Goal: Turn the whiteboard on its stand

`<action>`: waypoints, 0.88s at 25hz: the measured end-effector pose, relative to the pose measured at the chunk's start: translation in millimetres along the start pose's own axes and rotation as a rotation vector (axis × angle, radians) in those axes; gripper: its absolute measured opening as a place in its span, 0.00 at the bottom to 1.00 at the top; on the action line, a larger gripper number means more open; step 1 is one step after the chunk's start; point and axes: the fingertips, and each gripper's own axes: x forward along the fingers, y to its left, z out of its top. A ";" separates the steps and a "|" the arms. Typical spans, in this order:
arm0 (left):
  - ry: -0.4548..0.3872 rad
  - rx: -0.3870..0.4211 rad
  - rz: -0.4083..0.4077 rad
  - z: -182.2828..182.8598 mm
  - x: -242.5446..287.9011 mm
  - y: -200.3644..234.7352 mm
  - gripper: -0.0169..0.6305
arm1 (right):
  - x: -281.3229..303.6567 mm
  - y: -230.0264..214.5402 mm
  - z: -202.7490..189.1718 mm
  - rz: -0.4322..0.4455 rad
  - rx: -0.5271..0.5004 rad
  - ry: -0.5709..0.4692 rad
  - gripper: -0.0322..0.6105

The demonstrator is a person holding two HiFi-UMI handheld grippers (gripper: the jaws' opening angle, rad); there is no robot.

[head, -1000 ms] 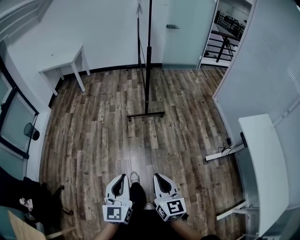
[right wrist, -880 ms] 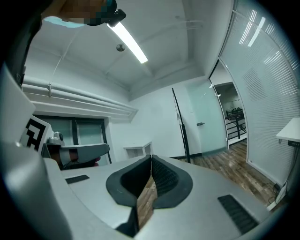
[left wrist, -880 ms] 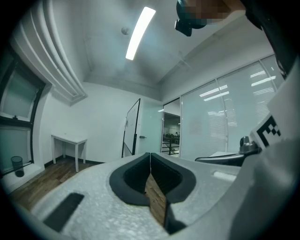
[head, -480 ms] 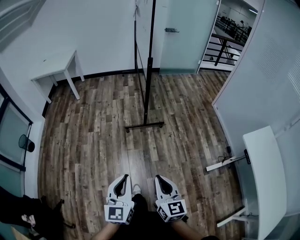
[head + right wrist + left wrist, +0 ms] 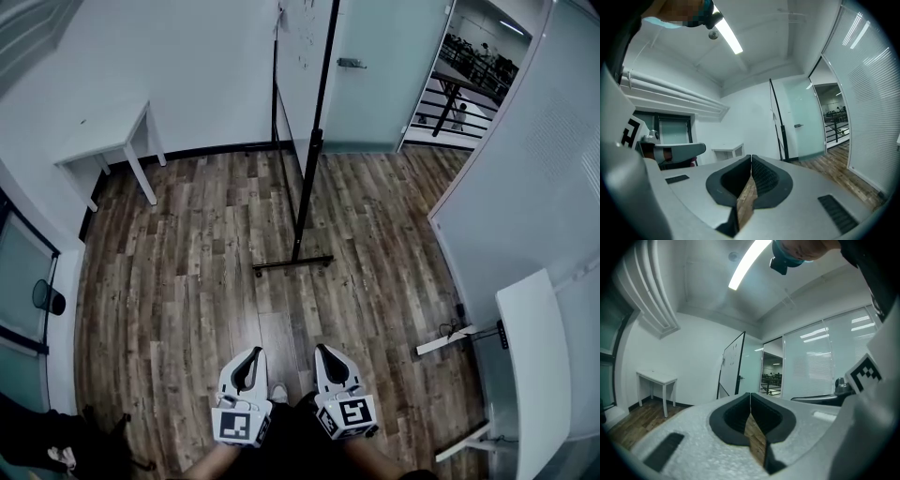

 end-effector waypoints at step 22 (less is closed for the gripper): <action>-0.027 0.000 0.015 6.0 184.0 57.6 0.05 | 189.1 -99.0 39.9 0.008 -0.022 -0.030 0.07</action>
